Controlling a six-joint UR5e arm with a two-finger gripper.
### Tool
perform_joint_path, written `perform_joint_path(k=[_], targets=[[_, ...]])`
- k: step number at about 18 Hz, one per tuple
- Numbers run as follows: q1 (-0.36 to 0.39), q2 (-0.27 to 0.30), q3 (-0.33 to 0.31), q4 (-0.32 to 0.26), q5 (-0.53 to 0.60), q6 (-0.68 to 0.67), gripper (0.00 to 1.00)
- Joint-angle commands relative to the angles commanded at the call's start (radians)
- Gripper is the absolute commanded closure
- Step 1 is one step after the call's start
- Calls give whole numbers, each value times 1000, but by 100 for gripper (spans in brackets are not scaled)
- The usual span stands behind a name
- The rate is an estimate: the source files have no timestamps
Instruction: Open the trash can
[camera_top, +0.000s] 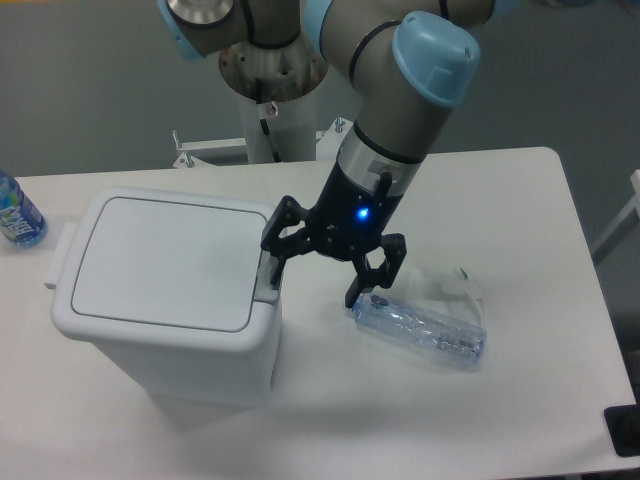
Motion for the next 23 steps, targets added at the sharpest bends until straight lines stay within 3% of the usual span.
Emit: perform_joint_path(k=[23], targets=[[0,0,20,5,25,-2,0]])
